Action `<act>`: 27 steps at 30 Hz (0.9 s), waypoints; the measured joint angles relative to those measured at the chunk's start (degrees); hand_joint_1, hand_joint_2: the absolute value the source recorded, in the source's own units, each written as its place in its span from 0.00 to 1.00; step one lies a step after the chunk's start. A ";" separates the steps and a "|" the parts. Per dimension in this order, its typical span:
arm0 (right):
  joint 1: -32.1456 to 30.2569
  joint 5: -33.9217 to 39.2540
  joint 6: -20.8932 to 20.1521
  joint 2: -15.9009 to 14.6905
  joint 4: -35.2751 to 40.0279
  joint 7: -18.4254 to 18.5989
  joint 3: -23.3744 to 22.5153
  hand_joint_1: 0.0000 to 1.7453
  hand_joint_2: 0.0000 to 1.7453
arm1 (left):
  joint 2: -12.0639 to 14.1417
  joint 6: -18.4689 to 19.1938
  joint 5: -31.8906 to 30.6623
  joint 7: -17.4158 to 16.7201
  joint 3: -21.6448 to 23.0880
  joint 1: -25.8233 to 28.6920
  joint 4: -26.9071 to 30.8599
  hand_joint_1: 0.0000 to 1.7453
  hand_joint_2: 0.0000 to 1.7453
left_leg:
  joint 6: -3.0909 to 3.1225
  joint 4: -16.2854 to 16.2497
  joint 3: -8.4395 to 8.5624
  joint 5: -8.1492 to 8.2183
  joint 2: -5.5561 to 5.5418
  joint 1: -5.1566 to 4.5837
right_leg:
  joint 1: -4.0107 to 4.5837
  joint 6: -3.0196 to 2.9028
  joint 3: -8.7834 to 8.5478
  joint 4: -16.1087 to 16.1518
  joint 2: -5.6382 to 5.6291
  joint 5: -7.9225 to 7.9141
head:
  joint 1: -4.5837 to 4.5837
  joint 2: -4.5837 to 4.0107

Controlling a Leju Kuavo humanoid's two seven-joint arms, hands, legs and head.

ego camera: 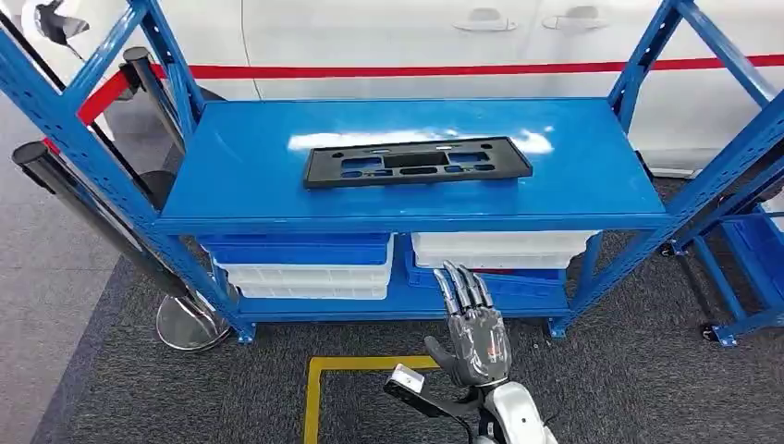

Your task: Take the parts from the cabinet and place them on the table.

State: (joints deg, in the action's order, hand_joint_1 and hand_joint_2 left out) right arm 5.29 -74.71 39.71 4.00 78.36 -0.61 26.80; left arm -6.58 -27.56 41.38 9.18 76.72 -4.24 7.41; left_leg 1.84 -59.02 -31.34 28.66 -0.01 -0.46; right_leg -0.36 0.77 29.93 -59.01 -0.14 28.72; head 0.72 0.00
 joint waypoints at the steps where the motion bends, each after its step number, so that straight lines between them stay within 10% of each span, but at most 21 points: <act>1: -0.11 0.00 0.07 0.00 0.00 0.00 0.00 0.00 1.00 | 0.02 0.02 -0.02 0.00 -0.09 -0.01 0.02 0.00 0.00 | 0.71 0.79 0.88 0.53 -0.28 0.66 | 0.00 0.12 -0.16 -0.68 0.03 0.01 | -0.02 0.00; 3: -0.19 -0.07 0.15 0.02 0.02 0.00 -0.04 0.00 1.00 | 0.04 0.02 -0.11 -0.15 -0.15 0.10 0.02 0.00 0.00 | 1.50 1.74 2.35 0.77 -0.16 0.71 | -0.04 0.30 2.23 -4.31 0.03 1.01 | -0.55 0.00; 6: -0.74 -0.42 0.22 0.00 0.04 0.00 -0.04 0.00 1.00 | 0.04 0.04 -0.28 -0.61 -0.15 0.26 0.02 0.00 0.00 | 1.34 1.73 3.40 1.59 -0.18 0.74 | -0.48 0.99 10.59 -15.52 0.02 4.78 | -0.65 0.00; 8: -1.10 -0.70 0.22 0.00 0.15 0.00 -0.04 0.00 1.00 | 0.07 0.11 -0.57 -0.83 -0.15 0.60 0.02 0.00 0.00 | 0.72 1.71 4.74 2.52 -0.22 1.00 | -0.82 1.28 13.27 -16.08 0.07 2.48 | -0.63 0.00; 12: -1.34 -0.79 0.26 0.00 1.20 -0.09 -0.04 0.00 1.00 | 0.09 0.09 -0.59 -1.01 -0.13 0.70 -0.02 0.00 0.00 | -0.85 1.61 8.40 5.56 -0.21 1.58 | -1.23 1.77 10.10 -1.74 0.43 -7.80 | -1.09 0.00; 16: -1.58 -0.63 0.35 0.04 1.99 0.18 -0.02 0.00 1.00 | 0.07 -0.04 -0.57 -1.18 -0.13 0.30 -0.02 0.00 0.00 | -2.84 1.94 9.76 4.52 -0.15 1.61 | -0.56 -0.90 8.55 -0.92 0.07 -4.94 | -1.00 0.00; 19: -1.72 -0.55 0.37 0.13 2.23 0.20 -0.02 0.00 1.00 | 0.07 -0.07 -0.52 -1.18 -0.13 0.13 -0.02 0.00 0.00 | -2.93 -11.73 1.80 0.57 -0.17 1.74 | -0.73 -1.97 4.61 0.96 0.15 -3.12 | -0.59 0.00; 21: -1.81 -0.52 0.37 0.13 2.23 0.20 -0.02 0.00 1.00 | 0.07 -0.05 -0.48 -1.20 -0.13 0.29 -0.02 0.00 0.00 | -3.13 -16.43 -3.39 6.15 -0.16 1.62 | -0.59 -2.20 1.76 1.91 0.03 -1.53 | -0.53 -0.02; 24: -1.84 -0.33 0.35 0.13 2.23 0.20 -0.02 0.00 1.00 | 0.07 -0.04 -0.22 -1.25 -0.13 0.86 -0.02 0.00 0.00 | -2.85 -13.15 -7.26 13.80 -0.16 1.62 | -0.30 -2.18 -3.12 2.66 -0.65 1.37 | -0.52 0.00; 25: -1.90 -0.05 0.35 0.15 2.23 0.17 -0.02 0.00 1.00 | 0.07 -0.04 -0.11 -1.27 -0.13 0.91 -0.02 0.00 0.00 | -2.60 -10.06 -7.88 11.94 -0.16 1.60 | -0.20 -2.12 -4.72 2.70 -0.70 2.56 | -0.48 0.00; 26: -2.00 0.11 0.35 0.15 2.23 0.13 0.00 0.00 1.00 | 0.07 -0.04 -0.02 -1.31 -0.13 1.04 -0.02 0.00 0.00 | -2.05 -6.32 -8.38 5.96 -0.18 1.48 | 0.00 -2.03 -6.14 2.70 -0.67 3.78 | -0.48 0.00; 27: -2.26 0.46 0.33 0.15 2.21 0.02 0.02 0.00 1.00 | 0.15 -0.04 -0.02 -1.44 -0.13 1.37 -0.08 0.00 0.00 | -1.22 -2.42 -8.84 -4.28 -0.10 1.21 | -0.09 -1.94 -7.00 2.64 -0.70 4.92 | -0.39 -0.02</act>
State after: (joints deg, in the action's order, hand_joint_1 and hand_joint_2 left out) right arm 3.03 -74.25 40.04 4.15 80.57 -0.59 26.82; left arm -6.43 -27.61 41.35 7.74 76.59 -2.87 7.33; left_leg 0.62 -61.44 -40.19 24.38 -0.11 0.76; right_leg -0.45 -1.17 22.93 -56.37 -0.84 33.64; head 0.33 -0.02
